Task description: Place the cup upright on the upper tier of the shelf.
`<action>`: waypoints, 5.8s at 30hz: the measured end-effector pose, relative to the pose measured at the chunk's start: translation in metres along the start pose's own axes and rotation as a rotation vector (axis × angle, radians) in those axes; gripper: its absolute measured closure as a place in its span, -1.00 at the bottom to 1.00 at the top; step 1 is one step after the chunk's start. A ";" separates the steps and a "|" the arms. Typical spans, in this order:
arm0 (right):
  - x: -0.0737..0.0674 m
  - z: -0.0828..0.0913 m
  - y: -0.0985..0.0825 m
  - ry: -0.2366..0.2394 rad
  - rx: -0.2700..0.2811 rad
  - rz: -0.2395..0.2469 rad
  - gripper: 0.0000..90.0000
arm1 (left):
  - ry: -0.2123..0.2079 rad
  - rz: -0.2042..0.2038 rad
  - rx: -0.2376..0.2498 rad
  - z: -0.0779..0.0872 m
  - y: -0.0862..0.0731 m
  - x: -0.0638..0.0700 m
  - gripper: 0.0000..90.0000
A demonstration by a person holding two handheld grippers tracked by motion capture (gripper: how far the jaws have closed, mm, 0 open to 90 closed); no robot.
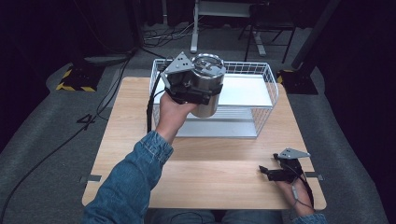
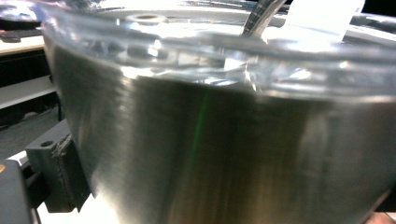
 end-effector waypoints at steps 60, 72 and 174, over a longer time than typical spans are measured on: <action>-0.001 0.000 0.000 0.003 0.004 0.011 -0.67 | 0.231 0.087 -0.061 -0.070 -0.018 -0.060 -0.94; -0.001 0.000 0.000 0.004 0.003 0.010 -0.67 | 0.226 0.083 -0.051 -0.064 -0.014 -0.060 -1.00; -0.002 0.000 0.000 0.020 -0.003 0.016 -0.68 | 0.122 0.089 -0.116 0.159 -0.172 0.054 -1.00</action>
Point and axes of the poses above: each handheld gripper's, and its own axes: z roughly backward along the jaws, y roughly out of its top, x roughly to its right, the point moved 5 cm from there along -z, roughly forward along the jaws, and after that the axes turned 15 degrees about -z, right-handed, at the moved point
